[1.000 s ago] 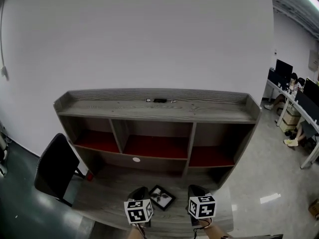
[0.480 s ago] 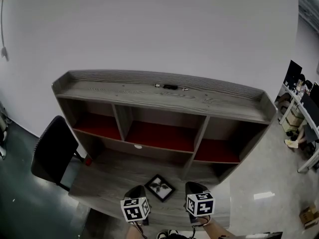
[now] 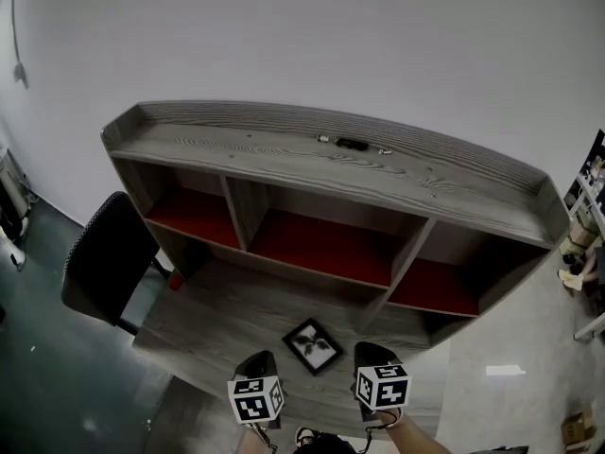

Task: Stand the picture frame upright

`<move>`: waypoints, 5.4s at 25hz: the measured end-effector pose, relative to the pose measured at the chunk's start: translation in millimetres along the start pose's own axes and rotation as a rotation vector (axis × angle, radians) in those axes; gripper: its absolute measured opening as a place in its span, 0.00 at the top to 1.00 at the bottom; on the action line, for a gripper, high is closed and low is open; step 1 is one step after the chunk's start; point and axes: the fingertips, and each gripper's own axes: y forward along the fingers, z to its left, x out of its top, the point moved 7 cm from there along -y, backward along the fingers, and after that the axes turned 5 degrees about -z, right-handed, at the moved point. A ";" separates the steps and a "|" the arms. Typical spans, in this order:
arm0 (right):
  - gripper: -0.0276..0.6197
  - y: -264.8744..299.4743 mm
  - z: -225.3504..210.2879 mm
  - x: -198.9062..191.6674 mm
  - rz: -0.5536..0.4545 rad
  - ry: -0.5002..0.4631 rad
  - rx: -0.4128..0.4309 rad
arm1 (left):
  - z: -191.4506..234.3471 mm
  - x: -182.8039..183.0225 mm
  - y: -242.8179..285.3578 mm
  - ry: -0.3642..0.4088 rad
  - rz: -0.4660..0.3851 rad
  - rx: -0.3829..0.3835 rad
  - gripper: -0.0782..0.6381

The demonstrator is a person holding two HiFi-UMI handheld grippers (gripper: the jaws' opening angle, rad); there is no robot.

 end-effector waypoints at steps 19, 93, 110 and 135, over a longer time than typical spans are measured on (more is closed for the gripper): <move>0.91 76.4 -5.6 -58.7 0.205 -0.050 0.089 | 26.0 -89.7 17.9 -0.147 0.149 0.122 0.87; 0.82 186.8 1.6 -78.7 0.562 -0.221 0.399 | 49.9 -127.2 43.1 -0.275 0.197 0.179 0.87; 0.83 153.8 1.7 -71.9 0.436 -0.135 0.295 | 35.5 -125.8 19.6 -0.216 0.218 0.112 0.87; 0.83 29.3 49.7 5.7 0.090 -0.024 0.182 | 33.6 -29.1 -53.3 -0.141 -0.012 0.078 0.87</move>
